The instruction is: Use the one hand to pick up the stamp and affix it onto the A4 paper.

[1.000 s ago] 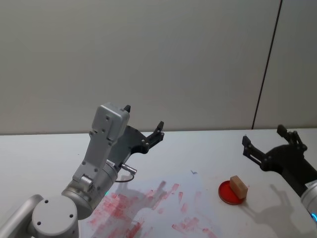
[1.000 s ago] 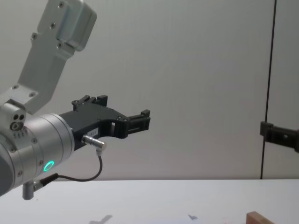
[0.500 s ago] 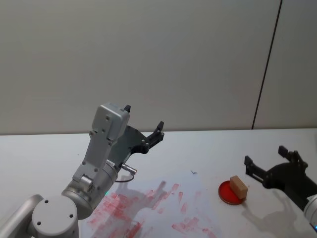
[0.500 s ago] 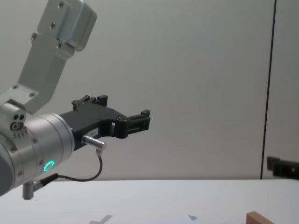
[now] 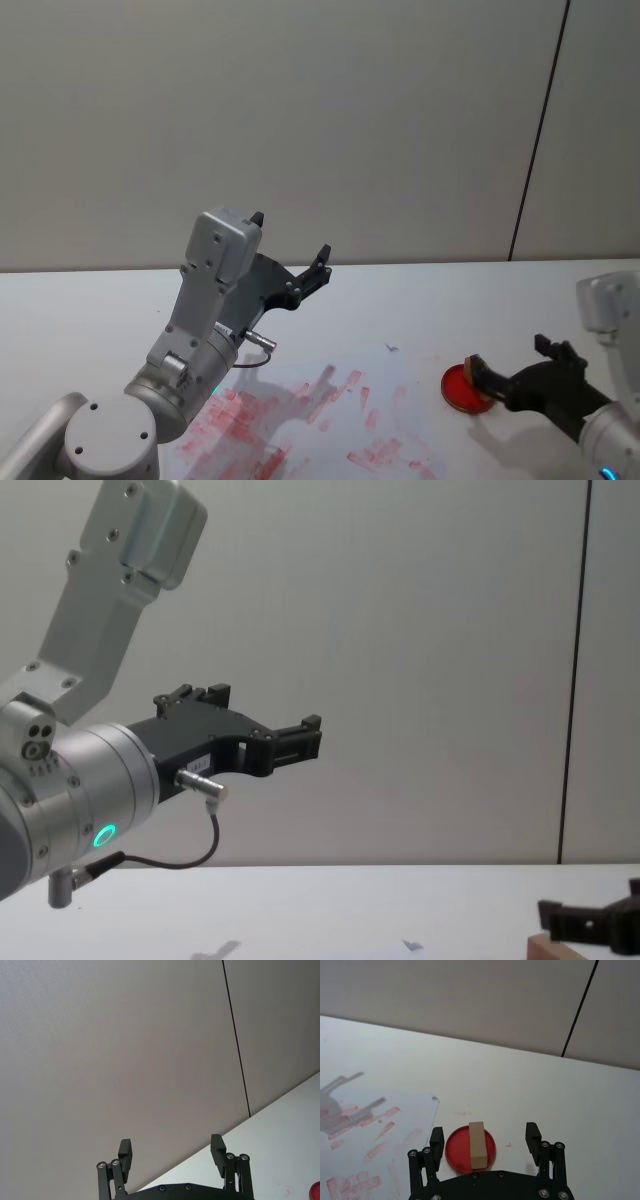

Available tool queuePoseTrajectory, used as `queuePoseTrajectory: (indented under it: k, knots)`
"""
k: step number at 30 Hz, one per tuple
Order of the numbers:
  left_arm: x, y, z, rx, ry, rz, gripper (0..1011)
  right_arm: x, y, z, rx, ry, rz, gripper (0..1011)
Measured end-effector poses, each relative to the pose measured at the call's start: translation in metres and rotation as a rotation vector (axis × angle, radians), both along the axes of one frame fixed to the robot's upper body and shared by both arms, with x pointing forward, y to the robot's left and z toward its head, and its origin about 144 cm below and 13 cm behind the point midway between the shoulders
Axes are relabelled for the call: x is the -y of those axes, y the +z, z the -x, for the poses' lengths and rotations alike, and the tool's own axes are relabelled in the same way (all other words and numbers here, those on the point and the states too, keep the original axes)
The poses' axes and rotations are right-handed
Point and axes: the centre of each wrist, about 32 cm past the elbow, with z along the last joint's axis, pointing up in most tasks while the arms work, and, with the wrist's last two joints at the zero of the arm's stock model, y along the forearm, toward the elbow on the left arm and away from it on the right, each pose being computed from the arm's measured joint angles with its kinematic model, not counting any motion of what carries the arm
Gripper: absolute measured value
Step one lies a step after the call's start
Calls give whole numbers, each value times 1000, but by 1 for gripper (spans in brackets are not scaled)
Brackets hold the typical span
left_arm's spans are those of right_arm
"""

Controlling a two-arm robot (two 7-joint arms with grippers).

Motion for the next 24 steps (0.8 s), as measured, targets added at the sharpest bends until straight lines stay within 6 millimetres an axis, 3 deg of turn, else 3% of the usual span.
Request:
queuePoseTrajectory:
  k: [17, 24]
  knots:
    - [0, 0, 0, 0, 0, 0, 1001, -17, -18, -21, -87, 19, 64, 1001]
    - [0, 0, 0, 0, 0, 0, 1002, -20, -22, -25, -102, 23, 73, 864]
